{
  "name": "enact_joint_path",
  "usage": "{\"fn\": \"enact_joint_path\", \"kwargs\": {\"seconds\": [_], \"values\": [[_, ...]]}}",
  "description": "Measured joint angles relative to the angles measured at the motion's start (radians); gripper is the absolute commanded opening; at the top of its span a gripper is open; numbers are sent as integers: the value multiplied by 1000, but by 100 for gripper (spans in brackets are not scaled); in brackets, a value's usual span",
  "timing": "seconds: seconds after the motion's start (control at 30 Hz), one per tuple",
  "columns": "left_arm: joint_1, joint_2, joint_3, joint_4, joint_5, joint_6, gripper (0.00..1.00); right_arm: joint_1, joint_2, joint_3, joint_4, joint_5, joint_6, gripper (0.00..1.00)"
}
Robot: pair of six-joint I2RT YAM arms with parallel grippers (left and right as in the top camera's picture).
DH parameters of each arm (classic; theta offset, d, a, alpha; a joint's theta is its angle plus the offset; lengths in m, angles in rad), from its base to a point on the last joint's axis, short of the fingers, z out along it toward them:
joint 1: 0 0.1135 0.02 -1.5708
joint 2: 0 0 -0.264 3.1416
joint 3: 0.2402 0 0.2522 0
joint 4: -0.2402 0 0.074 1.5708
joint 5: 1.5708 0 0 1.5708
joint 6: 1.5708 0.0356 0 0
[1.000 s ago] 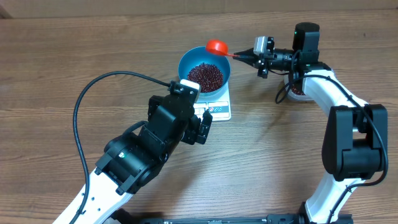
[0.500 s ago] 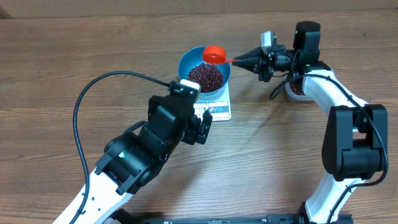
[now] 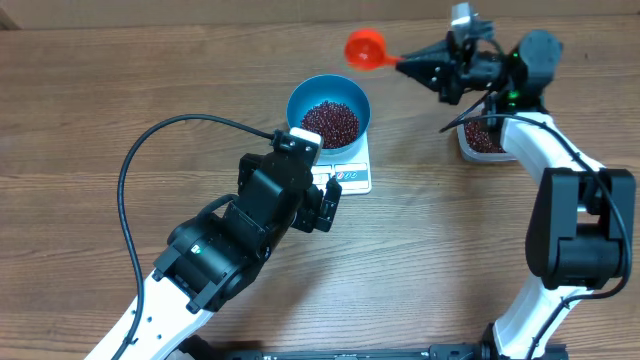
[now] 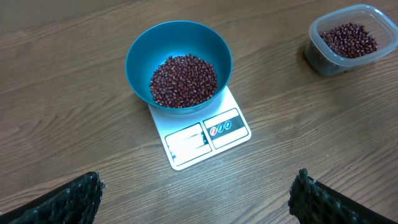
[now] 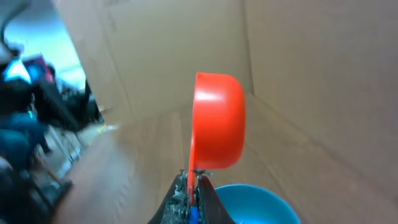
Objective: Scoop item into bowl and weigh 150g on scale
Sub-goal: 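Raise the empty scoop and move it back right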
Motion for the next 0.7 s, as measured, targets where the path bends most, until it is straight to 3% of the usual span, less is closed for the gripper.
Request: {"fn": "enact_joint_path", "kwargs": {"seconds": [0.2, 0.37, 0.7], "values": [[0, 0, 0, 0, 0, 0, 99, -25, 0, 0, 14, 19, 270, 4], [0, 0, 0, 0, 0, 0, 99, -25, 0, 0, 11, 59, 397, 4], [0, 0, 0, 0, 0, 0, 99, -24, 0, 0, -229, 256, 492, 4]]}}
